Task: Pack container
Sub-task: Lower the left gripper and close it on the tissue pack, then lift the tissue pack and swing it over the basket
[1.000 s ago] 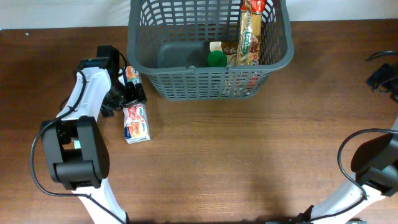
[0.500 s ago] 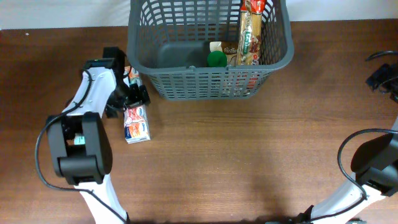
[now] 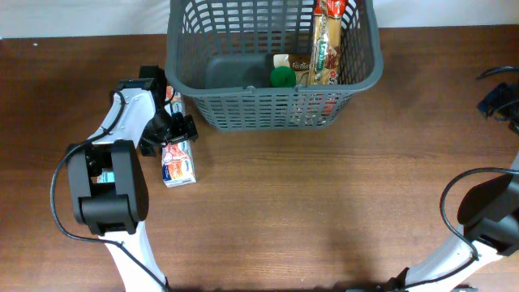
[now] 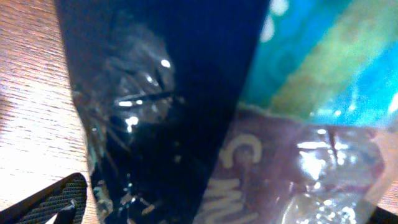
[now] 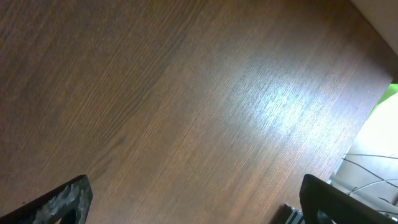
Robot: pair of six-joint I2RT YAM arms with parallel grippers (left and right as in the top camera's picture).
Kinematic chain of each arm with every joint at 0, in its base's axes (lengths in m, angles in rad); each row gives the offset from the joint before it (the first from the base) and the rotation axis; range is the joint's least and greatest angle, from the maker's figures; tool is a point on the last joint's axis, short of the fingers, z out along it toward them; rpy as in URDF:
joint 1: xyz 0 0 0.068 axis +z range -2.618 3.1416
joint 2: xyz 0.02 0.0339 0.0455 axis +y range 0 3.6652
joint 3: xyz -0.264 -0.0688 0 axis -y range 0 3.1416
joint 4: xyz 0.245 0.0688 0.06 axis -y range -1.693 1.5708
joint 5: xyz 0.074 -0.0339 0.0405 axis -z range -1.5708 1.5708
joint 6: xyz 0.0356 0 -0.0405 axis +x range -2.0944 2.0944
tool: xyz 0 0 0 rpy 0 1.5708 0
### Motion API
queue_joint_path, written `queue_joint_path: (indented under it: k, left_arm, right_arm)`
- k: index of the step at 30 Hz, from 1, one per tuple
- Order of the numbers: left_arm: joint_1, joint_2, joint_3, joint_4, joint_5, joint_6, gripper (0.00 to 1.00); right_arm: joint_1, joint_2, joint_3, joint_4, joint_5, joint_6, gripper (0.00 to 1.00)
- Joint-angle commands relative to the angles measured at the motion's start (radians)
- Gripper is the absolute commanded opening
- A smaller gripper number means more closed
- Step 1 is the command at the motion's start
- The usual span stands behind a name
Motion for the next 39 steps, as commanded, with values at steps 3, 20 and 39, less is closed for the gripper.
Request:
queue_joint_path:
  k: [3, 20, 39]
  left_arm:
    - [0.002, 0.016, 0.008, 0.006, -0.014, -0.013, 1.0]
    - [0.002, 0.061, 0.008, 0.001, -0.014, -0.013, 0.64]
    - [0.293, 0.055, 0.168, -0.175, -0.037, -0.175, 0.02]
  right_arm:
    - [-0.005, 0.003, -0.006, 0.003, 0.002, 0.016, 0.99]
    - [-0.005, 0.003, -0.006, 0.003, 0.002, 0.016, 0.99]
    - [-0.005, 0.003, -0.006, 0.003, 0.002, 0.016, 0.99]
